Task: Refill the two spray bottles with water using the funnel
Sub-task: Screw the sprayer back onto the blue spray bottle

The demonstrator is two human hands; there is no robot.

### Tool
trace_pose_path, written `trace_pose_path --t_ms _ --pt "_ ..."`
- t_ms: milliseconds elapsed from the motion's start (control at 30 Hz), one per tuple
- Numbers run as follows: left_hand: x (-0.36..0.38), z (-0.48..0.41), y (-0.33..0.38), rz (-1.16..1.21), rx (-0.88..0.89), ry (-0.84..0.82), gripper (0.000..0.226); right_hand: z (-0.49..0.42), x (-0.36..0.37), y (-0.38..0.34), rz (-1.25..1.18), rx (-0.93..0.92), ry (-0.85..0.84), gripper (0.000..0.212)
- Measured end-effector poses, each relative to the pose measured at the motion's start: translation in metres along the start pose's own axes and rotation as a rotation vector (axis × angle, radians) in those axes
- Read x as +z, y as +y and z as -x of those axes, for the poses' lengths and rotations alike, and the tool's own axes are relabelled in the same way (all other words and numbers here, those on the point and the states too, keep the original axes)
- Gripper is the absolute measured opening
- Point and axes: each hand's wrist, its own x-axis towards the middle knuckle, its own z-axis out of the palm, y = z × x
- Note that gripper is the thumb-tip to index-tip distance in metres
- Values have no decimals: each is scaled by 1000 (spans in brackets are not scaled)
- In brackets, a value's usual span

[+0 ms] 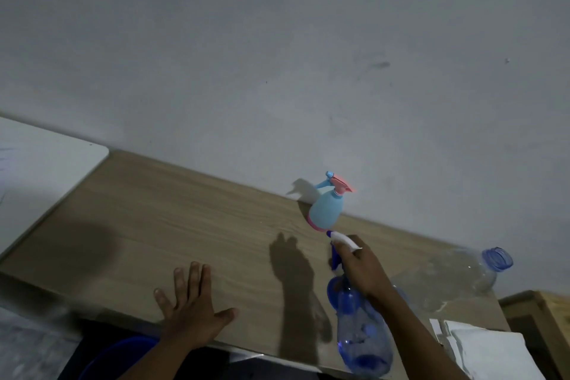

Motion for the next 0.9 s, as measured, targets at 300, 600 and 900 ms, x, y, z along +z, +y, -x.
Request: trace_pose_path --t_ms 300,600,900 --pt "-1 -20 -5 -114 205 219 115 -43 -16 -32 -175 -237 250 25" --pt "7 -28 -1 -148 171 282 109 -124 23 -61 -1 -302 248 6" --pt "3 -26 6 -114 255 378 112 -183 46 -72 180 -255 173 11"
